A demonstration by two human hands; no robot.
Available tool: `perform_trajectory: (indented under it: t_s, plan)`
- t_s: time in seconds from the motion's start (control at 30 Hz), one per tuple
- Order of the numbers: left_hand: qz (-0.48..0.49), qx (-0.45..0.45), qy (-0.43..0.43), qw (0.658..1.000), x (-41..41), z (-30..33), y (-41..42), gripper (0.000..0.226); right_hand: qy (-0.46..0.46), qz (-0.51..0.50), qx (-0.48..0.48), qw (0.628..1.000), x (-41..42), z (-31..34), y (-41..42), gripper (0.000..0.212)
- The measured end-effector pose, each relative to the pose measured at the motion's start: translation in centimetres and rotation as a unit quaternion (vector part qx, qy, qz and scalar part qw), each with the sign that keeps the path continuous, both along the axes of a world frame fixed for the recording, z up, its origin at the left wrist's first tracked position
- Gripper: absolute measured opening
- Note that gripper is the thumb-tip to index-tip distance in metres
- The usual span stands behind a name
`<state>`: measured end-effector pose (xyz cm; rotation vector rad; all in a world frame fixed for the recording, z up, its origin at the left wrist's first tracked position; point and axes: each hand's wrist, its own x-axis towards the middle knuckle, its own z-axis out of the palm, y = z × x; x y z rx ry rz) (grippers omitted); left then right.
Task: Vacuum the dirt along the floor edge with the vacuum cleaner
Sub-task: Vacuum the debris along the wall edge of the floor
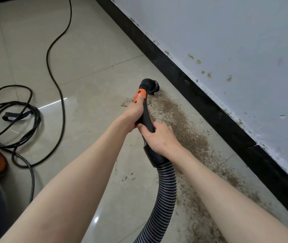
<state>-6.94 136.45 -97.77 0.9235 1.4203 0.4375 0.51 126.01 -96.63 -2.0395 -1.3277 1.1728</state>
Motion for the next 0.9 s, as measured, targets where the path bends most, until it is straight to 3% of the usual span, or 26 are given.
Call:
perform_trajectory:
  t_s: [0.47,0.9]
  plan:
    - [-0.048,0.003,-0.009,0.999,4.1,0.4,-0.8,0.070,-0.012,-0.062,0.008,0.998,2.8,0.5,-1.5,0.036]
    - [0.076,0.015,-0.005,0.997,-6.0,2.7,-0.2,0.070,0.019,0.060,0.031,0.998,-5.0,3.4,0.3,0.036]
